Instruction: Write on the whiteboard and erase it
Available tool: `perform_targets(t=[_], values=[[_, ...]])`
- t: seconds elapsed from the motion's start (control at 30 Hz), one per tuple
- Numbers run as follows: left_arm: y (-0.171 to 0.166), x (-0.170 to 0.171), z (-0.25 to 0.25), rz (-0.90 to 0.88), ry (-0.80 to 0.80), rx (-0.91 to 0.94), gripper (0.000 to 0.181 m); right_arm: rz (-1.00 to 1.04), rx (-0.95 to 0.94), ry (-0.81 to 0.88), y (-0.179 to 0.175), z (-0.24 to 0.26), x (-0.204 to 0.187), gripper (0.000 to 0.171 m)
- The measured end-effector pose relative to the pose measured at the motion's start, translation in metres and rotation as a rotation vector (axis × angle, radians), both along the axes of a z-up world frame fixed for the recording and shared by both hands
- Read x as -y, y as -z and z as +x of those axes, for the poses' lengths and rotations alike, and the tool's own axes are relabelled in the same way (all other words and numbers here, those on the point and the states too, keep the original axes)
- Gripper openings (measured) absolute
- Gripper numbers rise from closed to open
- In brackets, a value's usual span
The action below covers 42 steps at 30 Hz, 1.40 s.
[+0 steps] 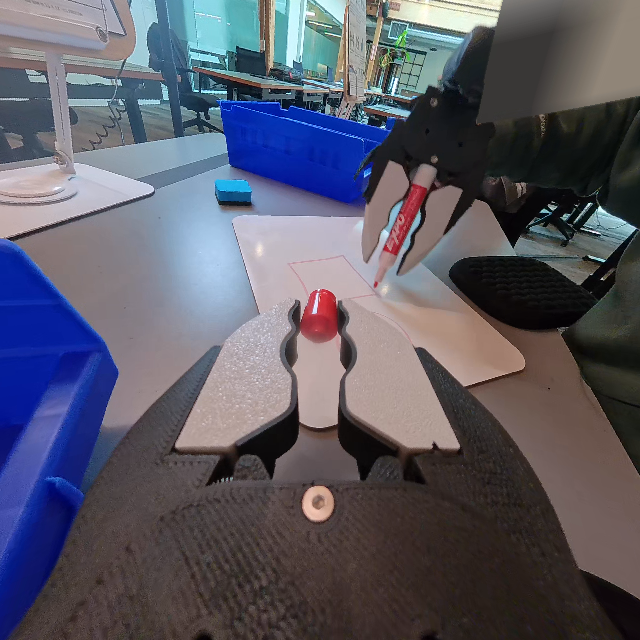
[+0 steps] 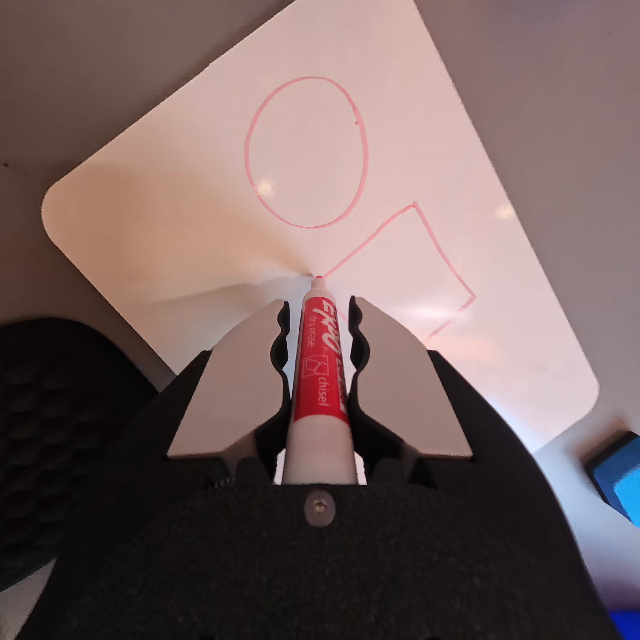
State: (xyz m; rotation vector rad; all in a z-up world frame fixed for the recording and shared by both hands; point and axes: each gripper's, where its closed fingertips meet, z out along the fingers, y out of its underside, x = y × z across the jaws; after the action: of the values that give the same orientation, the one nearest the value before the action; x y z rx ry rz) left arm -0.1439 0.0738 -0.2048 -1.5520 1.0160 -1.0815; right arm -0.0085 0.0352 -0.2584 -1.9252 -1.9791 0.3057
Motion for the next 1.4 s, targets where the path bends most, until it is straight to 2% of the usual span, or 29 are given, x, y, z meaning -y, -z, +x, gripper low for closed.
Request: perform_targets(t=[0.13,0.2,0.3,0.63,1.03,1.23,1.4], values=[[0.0,0.0,0.0,-0.003,0.002,0.001,0.02,0.06,-0.057,0.135,-0.025,0.024,-0.042,0.034],[0.0,0.0,0.0,-0.004,0.002,0.002,0.02,0.084,-0.041,0.203,-0.024,0.045,-0.064,0.034],[0.0,-0.001,-0.001,-0.006,-0.001,0.005,0.02,0.058,-0.039,0.253,-0.011,0.059,-0.077,0.033],[-0.002,-0.001,-0.002,-0.017,0.001,0.017,0.02,0.045,-0.031,0.224,0.005,0.05,-0.081,0.033],[-0.002,-0.001,-0.002,-0.021,0.002,0.018,0.02,0.086,0.041,0.29,0.005,0.087,-0.109,0.033],[-0.002,-0.002,-0.003,-0.022,0.0,0.02,0.02,0.078,-0.026,0.289,-0.004,0.073,-0.109,0.034],[-0.002,-0.002,-0.003,-0.021,0.0,0.019,0.02,0.07,-0.019,0.276,0.003,0.066,-0.109,0.034]])
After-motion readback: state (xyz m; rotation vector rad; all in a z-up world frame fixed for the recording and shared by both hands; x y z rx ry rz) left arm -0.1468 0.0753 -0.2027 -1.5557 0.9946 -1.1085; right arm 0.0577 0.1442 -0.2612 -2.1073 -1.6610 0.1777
